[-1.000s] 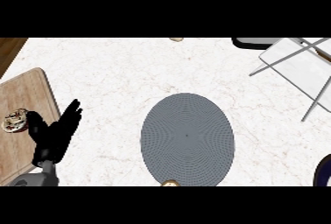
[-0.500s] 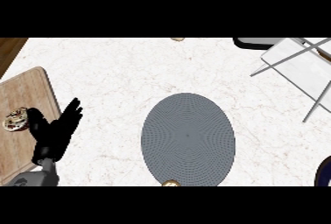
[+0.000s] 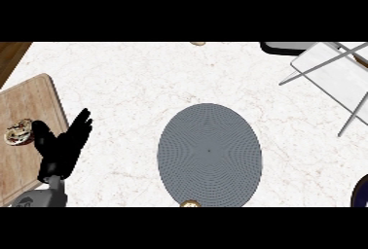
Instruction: Pick the squash from the placemat and place it in the tiered shelf
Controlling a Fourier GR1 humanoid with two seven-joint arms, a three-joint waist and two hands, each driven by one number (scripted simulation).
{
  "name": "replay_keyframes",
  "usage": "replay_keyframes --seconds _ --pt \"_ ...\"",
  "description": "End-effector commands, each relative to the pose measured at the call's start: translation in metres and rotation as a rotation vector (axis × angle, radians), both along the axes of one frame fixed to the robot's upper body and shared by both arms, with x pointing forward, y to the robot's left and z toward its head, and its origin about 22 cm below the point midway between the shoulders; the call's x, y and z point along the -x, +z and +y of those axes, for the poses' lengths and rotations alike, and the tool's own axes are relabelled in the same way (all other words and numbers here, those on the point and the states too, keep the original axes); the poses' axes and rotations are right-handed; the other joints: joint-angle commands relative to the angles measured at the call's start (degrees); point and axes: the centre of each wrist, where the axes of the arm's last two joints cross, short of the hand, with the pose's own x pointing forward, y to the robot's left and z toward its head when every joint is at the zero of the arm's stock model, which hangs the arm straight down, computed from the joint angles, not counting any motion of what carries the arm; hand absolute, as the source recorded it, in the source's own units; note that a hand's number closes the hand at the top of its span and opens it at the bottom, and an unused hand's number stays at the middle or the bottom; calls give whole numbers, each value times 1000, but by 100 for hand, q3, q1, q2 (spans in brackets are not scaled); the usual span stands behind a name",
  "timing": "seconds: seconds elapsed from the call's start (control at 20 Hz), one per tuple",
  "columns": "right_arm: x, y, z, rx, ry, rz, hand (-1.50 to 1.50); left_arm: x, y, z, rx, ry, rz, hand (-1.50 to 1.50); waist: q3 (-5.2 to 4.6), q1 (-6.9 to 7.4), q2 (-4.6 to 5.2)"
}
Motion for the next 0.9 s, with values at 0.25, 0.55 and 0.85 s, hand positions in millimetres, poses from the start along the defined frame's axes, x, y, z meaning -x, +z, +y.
replay_keyframes --seconds 0.25,0.55,0.85 --pt "-6 5 2 38 6 84 150 14 -21 -6 15 7 73 0 -49 2 35" --pt "7 7 -14 -101 -64 -207 -150 17 -11 -2 9 -7 80 0 -39 -45 4" --pt "9 17 -16 -212 -62 -410 -150 17 -14 -15 15 -7 78 0 -38 47 41"
